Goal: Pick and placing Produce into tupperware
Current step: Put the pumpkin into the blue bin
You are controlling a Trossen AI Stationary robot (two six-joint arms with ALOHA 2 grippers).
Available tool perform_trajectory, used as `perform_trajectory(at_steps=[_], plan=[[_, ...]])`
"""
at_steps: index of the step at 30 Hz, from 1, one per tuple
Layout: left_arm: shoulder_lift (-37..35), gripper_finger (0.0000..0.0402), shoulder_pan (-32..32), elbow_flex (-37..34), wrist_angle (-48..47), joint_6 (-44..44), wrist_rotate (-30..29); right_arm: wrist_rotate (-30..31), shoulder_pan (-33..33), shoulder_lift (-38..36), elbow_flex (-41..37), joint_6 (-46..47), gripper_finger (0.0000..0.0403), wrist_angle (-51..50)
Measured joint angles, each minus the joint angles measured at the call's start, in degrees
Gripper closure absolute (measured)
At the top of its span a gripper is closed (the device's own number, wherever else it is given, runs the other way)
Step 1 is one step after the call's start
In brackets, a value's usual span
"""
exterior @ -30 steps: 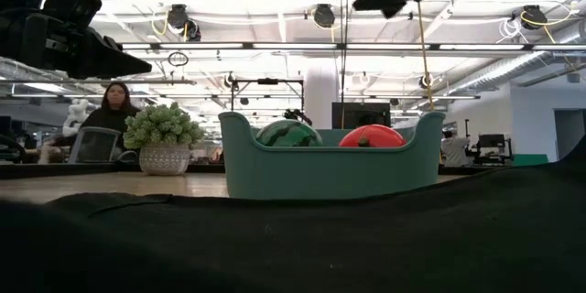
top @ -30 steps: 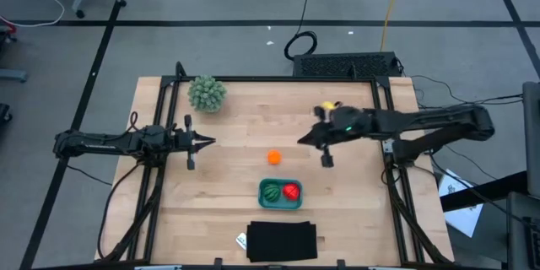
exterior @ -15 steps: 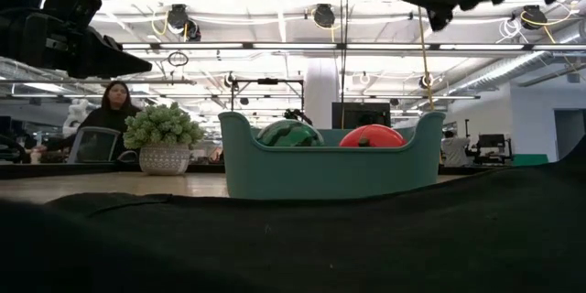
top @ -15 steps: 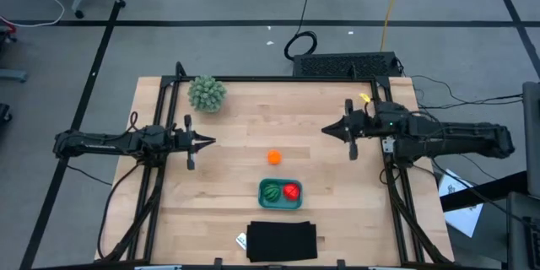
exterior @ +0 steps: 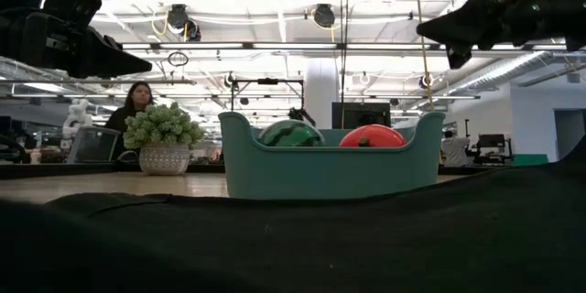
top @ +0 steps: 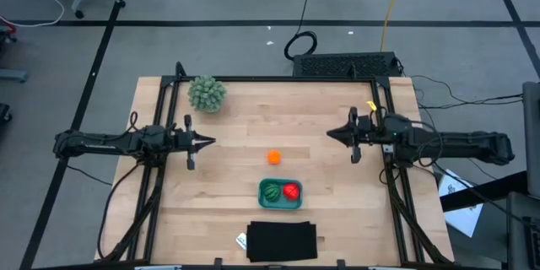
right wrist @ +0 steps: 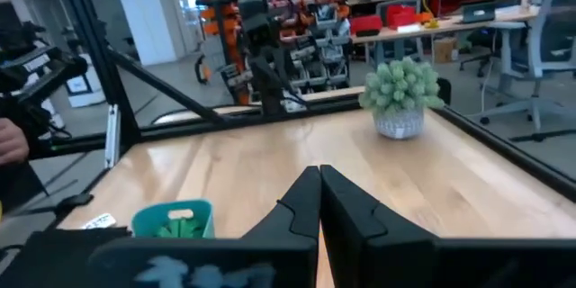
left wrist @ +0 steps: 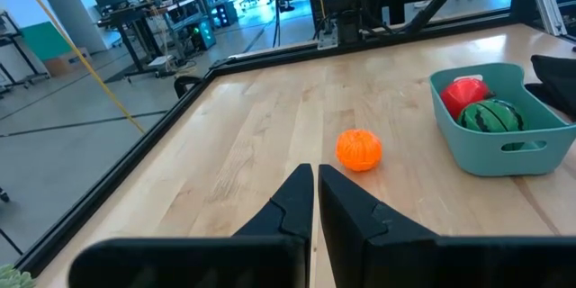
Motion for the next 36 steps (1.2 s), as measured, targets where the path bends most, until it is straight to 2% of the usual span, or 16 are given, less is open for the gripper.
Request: perform_trajectory(at_steps=[7,18,36], plan=[[0.0,0.0376,0.0,0.0,0.1,-0.2,0.0,0.0,0.0,-4.2,-2.9,-0.7,0.0403,3.3],[0.0,0.0376,0.0,0.0,0.2,-1.0,0.0,-0.3,0.0,-10.7,-2.9,-1.1,0.0403,-4.4],[0.0,0.0376,0.0,0.0,-0.2,-4.8,0.0,-0.4,0.0,-13.3,-2.9,-4.2,0.0403,-7.6]])
